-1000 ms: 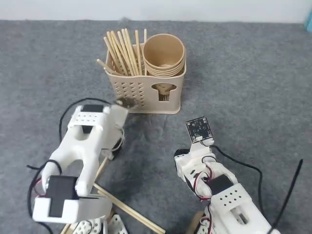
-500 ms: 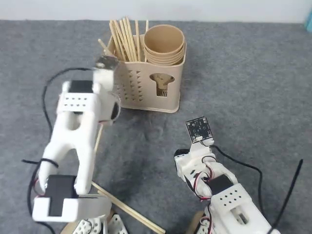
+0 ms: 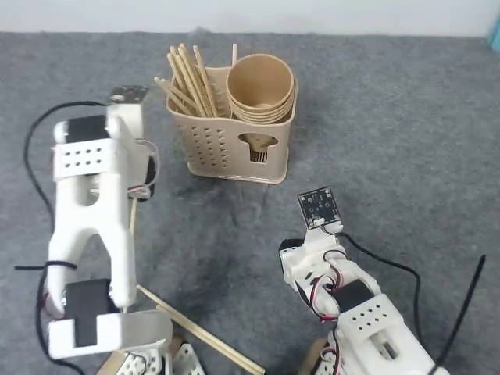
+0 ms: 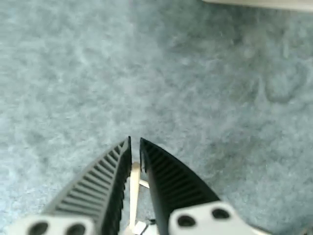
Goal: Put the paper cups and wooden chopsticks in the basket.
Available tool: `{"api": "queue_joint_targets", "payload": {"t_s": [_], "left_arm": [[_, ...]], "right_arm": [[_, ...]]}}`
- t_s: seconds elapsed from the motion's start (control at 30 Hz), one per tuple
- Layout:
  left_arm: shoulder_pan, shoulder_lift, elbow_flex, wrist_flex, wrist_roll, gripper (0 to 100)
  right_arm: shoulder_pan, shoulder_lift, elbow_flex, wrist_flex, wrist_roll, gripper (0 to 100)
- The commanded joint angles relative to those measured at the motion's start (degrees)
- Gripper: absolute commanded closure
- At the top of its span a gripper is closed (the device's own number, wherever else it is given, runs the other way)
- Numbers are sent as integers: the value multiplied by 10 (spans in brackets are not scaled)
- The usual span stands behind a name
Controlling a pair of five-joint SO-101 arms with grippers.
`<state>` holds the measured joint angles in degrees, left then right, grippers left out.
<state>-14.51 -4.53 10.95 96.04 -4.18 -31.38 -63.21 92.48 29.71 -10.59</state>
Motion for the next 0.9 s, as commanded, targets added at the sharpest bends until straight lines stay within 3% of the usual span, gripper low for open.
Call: {"api": "queue_joint_targets", "payload": {"t_s": [0.0, 0.27, 0.5, 0.73, 0.87], "left_arm": [[-47, -3, -78, 6, 9, 987], [-113, -4, -259, 11, 12, 987], [-114, -4, -411, 17, 40, 987], [-21, -4, -606, 32, 218, 987], [48, 2, -719, 15, 265, 987]], "right_arm": [[7, -10, -6, -18, 8, 987], [7, -10, -6, -19, 8, 987], [7, -10, -6, -19, 8, 987], [7, -10, -6, -19, 8, 987], [8, -10, -6, -19, 8, 987]]}}
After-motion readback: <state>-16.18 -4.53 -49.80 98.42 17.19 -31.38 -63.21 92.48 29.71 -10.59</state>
